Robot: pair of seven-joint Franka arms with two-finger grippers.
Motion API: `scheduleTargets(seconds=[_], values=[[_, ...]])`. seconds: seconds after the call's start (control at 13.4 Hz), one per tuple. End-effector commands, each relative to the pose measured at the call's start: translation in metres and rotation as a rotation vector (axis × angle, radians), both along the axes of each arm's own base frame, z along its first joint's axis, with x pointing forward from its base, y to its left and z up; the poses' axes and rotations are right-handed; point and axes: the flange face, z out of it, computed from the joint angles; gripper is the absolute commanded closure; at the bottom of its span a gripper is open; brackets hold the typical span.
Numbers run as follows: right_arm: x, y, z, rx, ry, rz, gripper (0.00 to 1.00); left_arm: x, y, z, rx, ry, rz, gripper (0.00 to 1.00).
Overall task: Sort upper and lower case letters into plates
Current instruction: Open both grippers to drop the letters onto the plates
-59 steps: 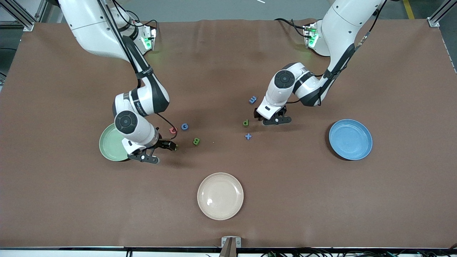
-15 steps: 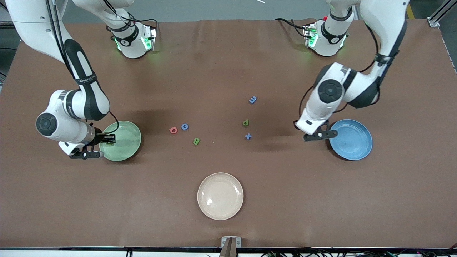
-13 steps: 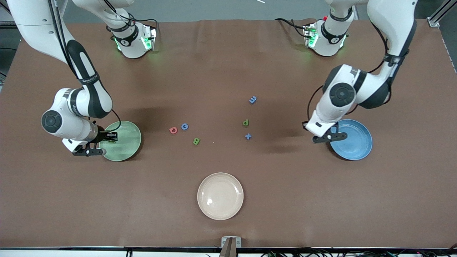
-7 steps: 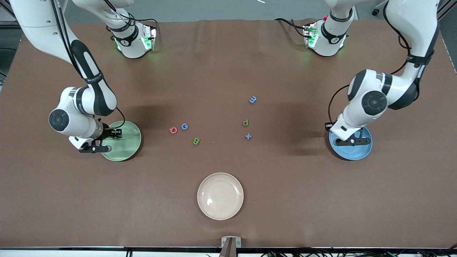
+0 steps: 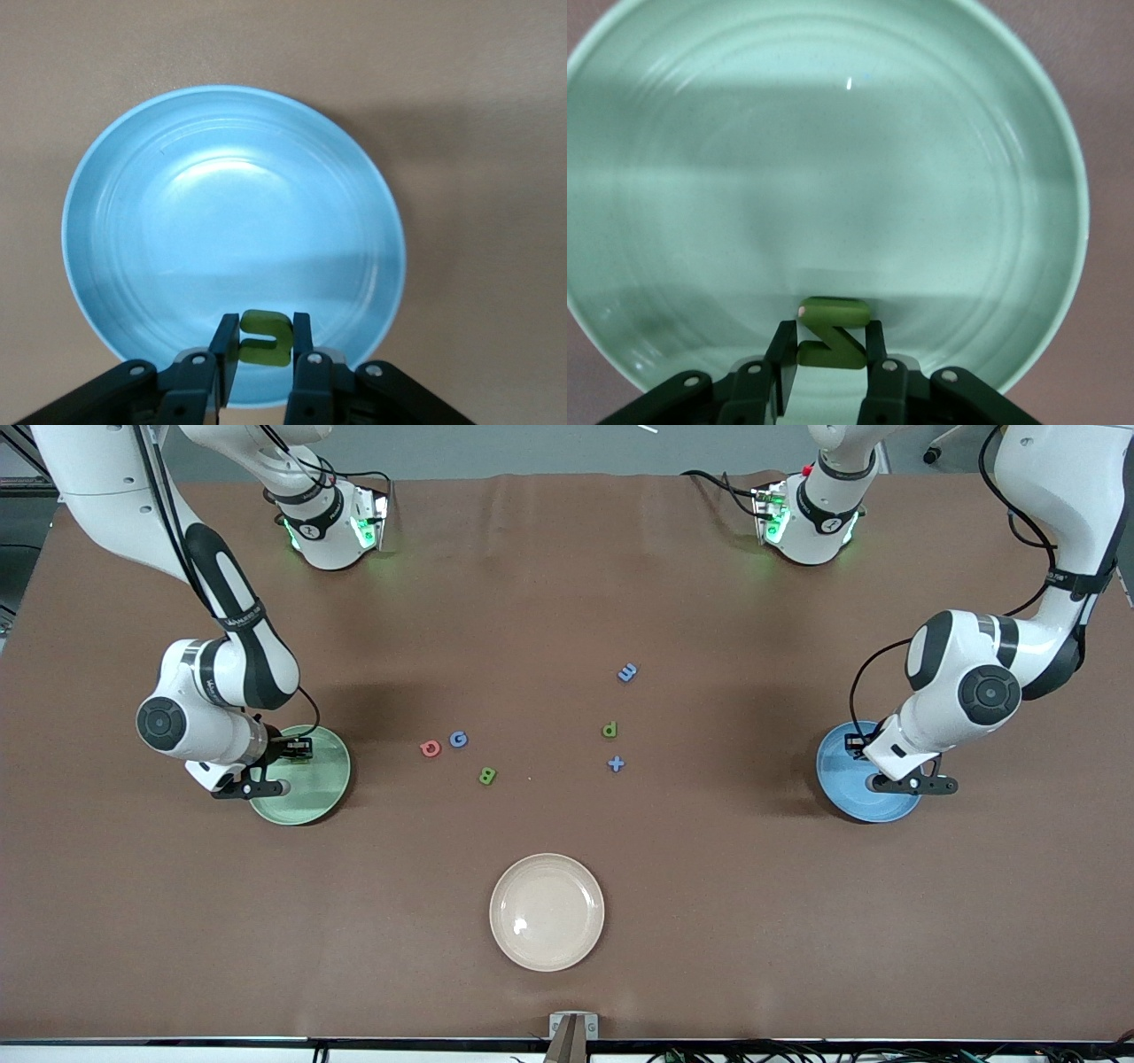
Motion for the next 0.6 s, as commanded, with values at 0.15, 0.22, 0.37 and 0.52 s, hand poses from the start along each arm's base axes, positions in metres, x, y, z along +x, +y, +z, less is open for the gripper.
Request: scheduleTargets(seconds=[0.15, 0.22, 0.37, 0.52], values=[[-0.013, 0.005, 0.011, 0.027, 0.030, -0.021, 0.90, 0.007, 0.029, -0.027, 0.016, -0.028, -0.056, 0.82], [-0.013, 0.005, 0.012, 0.027, 0.031, -0.023, 0.90, 0.008, 0.035, -0.030, 0.019, -0.033, -0.060, 0.82], [-0.012, 0.005, 0.013, 0.028, 0.030, -0.022, 0.87, 0.011, 0.046, -0.036, 0.028, -0.044, -0.071, 0.82], [-0.007, 0.006, 0.017, 0.029, 0.022, -0.019, 0.39, 0.014, 0.054, -0.040, 0.032, -0.046, -0.073, 0.82]])
